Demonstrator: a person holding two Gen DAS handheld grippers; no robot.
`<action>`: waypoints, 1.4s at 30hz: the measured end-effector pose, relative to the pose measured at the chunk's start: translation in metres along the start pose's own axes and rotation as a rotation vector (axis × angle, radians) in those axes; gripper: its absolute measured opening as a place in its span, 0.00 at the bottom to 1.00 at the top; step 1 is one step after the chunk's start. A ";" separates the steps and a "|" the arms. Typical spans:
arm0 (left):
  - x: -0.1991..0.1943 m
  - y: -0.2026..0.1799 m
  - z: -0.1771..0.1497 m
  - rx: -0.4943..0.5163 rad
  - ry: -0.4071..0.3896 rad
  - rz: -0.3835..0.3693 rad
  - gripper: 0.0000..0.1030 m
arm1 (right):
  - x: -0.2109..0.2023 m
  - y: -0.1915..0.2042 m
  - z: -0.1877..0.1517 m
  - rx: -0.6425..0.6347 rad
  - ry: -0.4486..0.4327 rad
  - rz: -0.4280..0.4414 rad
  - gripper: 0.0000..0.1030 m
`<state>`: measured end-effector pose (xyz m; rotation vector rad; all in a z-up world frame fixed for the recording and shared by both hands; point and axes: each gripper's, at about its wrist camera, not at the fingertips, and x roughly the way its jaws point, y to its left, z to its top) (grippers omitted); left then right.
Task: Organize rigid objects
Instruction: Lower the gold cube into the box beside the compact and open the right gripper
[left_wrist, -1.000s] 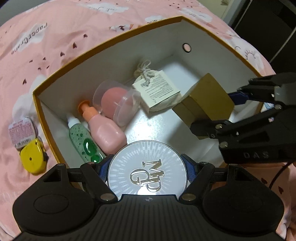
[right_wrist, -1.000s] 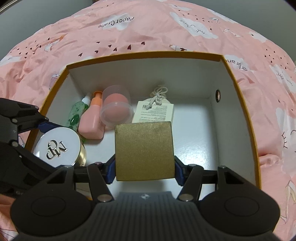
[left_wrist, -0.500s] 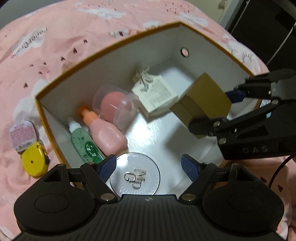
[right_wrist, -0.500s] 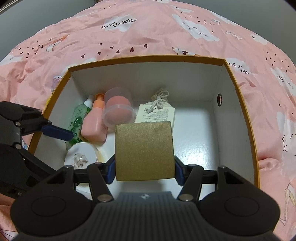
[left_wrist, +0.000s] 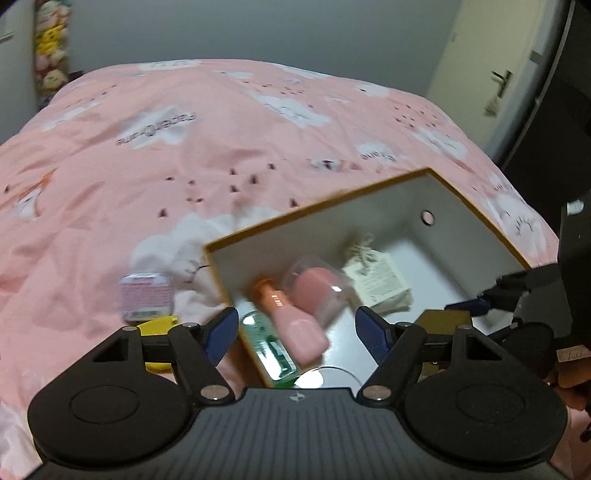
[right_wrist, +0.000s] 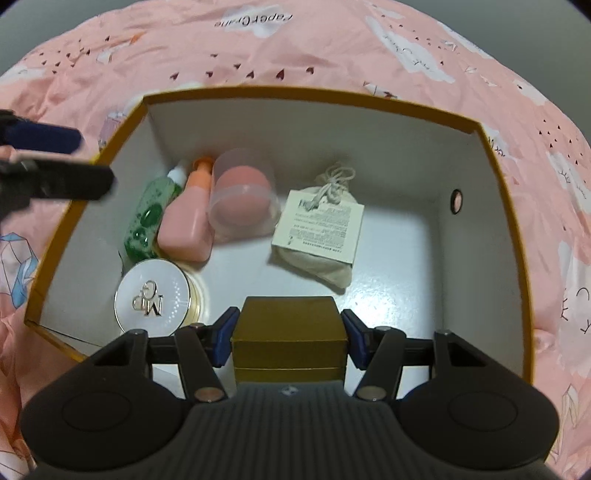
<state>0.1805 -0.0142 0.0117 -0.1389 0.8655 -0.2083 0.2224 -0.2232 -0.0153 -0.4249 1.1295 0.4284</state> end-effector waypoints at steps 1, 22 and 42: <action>-0.001 0.004 -0.001 -0.006 0.001 0.012 0.82 | 0.002 0.000 0.001 0.009 0.000 0.005 0.57; 0.004 0.031 -0.023 -0.096 0.030 -0.016 0.73 | 0.029 0.019 0.022 0.042 0.026 0.032 0.57; 0.009 0.029 -0.028 -0.109 0.057 -0.011 0.73 | 0.042 0.031 0.007 0.024 0.161 0.119 0.62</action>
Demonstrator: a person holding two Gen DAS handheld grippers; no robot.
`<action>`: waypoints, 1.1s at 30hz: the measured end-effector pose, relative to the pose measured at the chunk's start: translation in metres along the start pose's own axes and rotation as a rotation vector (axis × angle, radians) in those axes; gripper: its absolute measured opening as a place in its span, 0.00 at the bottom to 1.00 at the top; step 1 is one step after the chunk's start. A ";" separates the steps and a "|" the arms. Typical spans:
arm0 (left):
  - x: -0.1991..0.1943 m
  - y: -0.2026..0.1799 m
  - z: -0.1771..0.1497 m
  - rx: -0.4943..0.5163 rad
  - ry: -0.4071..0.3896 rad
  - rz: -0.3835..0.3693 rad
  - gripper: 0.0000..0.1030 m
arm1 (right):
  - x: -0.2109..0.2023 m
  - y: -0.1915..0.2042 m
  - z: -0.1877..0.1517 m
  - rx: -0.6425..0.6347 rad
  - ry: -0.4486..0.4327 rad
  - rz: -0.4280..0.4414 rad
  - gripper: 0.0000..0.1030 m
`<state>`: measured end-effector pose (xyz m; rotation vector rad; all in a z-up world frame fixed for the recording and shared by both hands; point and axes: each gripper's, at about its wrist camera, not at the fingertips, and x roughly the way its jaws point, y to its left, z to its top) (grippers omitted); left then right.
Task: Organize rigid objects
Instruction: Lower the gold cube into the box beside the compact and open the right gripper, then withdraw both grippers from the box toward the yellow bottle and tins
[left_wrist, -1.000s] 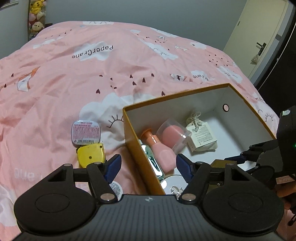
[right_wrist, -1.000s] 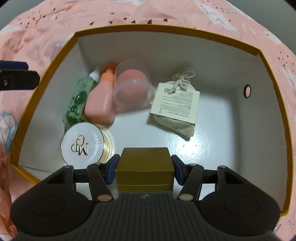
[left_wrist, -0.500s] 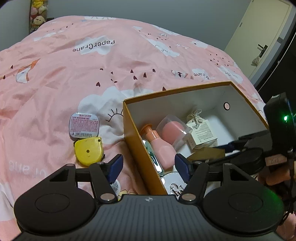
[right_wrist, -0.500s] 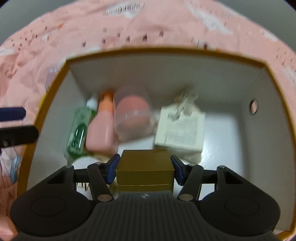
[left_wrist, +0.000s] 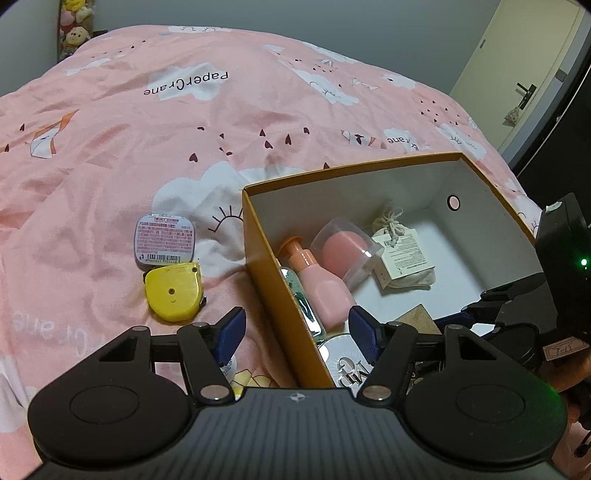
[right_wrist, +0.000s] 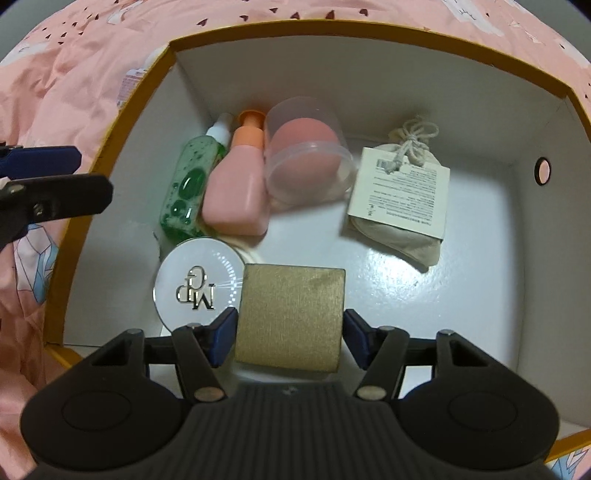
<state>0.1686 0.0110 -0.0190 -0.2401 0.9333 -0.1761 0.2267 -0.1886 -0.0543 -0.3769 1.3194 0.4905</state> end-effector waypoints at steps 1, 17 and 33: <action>0.000 0.000 0.000 0.001 -0.001 -0.002 0.73 | -0.001 0.000 0.000 0.003 -0.001 0.002 0.64; -0.041 0.006 0.004 0.030 -0.089 -0.026 0.73 | -0.071 0.040 0.001 -0.118 -0.304 -0.051 0.74; -0.050 0.084 -0.031 -0.098 0.009 0.047 0.51 | -0.058 0.156 0.008 -0.392 -0.406 0.119 0.43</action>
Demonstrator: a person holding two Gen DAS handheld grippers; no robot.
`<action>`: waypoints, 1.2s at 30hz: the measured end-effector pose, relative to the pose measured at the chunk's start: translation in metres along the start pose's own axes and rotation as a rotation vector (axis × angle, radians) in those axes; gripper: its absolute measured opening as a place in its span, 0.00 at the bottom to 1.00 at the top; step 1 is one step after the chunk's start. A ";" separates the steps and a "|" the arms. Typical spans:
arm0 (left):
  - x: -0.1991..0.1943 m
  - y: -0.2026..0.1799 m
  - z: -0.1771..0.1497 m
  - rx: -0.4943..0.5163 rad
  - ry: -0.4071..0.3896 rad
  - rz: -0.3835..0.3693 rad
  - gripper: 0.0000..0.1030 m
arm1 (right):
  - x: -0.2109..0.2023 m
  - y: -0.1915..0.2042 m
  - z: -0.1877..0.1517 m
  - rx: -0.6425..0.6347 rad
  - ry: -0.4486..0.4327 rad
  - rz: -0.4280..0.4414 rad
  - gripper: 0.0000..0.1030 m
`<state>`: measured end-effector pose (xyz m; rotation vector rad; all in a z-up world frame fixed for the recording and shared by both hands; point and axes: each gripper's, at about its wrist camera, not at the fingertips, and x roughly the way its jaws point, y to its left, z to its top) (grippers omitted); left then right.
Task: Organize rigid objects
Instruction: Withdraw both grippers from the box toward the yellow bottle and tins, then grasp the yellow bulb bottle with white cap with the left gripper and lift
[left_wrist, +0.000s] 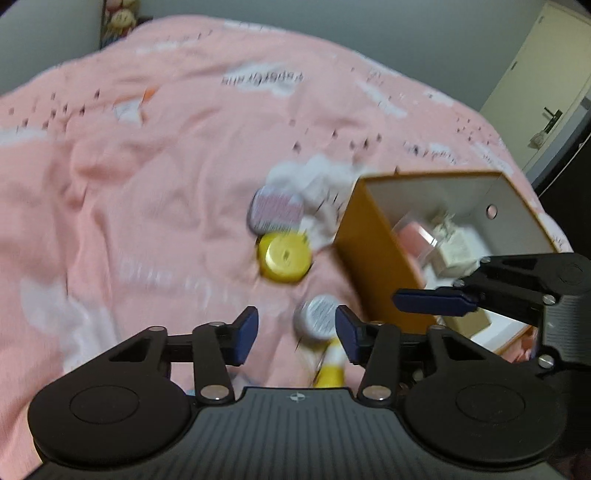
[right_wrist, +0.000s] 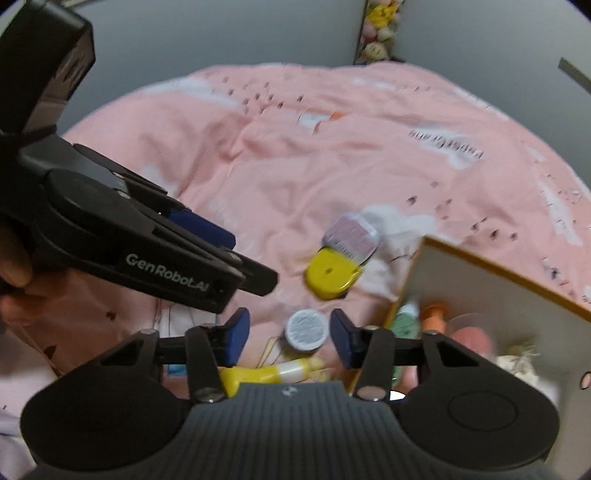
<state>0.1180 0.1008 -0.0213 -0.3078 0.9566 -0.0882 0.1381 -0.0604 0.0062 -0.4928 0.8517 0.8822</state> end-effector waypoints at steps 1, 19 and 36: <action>0.002 0.002 -0.003 0.006 0.009 -0.004 0.48 | 0.008 0.003 0.000 0.000 0.014 0.008 0.40; 0.044 0.002 -0.025 0.080 0.155 -0.102 0.35 | 0.049 0.004 -0.002 -0.405 0.209 -0.046 0.35; 0.099 -0.022 -0.038 0.120 0.241 -0.094 0.36 | 0.049 0.014 -0.019 -0.666 0.223 -0.023 0.39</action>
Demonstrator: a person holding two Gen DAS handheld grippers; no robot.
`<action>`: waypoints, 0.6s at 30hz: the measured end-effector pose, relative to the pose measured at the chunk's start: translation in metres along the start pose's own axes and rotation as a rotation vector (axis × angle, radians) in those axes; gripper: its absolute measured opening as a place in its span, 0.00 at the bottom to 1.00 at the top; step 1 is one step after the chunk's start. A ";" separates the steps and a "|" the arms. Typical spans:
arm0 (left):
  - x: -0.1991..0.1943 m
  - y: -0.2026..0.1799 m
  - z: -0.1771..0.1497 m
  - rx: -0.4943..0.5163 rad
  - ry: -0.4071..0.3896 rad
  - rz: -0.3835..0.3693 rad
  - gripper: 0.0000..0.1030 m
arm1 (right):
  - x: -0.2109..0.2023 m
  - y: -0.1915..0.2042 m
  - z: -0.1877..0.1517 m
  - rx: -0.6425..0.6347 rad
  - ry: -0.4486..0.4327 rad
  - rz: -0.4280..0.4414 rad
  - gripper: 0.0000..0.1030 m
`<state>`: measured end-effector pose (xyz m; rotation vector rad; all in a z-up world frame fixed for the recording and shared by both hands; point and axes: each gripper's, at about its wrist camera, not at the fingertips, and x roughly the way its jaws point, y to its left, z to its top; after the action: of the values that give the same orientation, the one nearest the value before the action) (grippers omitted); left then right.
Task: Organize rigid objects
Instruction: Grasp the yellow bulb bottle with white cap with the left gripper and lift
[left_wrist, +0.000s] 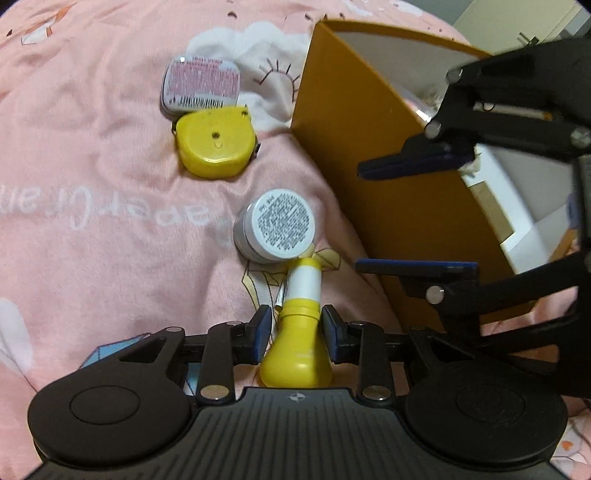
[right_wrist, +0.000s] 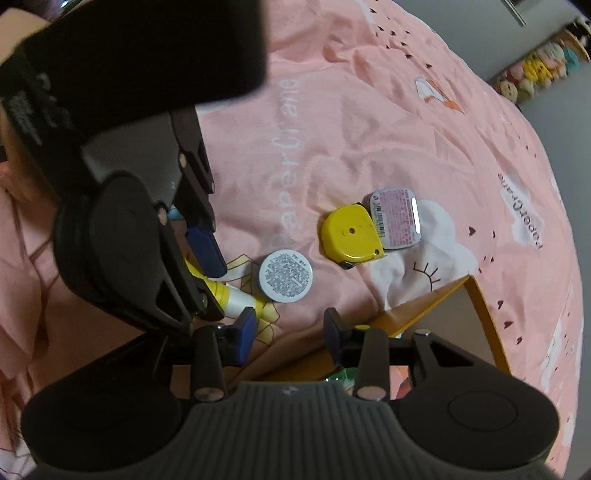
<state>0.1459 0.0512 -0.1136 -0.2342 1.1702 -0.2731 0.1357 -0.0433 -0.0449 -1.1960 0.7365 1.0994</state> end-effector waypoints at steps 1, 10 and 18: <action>0.002 -0.001 0.000 0.006 0.000 0.010 0.35 | 0.000 0.001 0.000 -0.008 0.000 -0.003 0.40; -0.018 -0.002 -0.009 -0.029 -0.070 0.058 0.26 | 0.007 0.003 0.003 -0.024 0.010 0.017 0.39; -0.057 0.031 -0.015 -0.160 -0.161 0.116 0.26 | 0.015 -0.006 0.015 0.029 0.004 0.057 0.36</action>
<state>0.1138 0.0986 -0.0799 -0.3214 1.0420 -0.0573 0.1443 -0.0248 -0.0527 -1.1590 0.7913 1.1295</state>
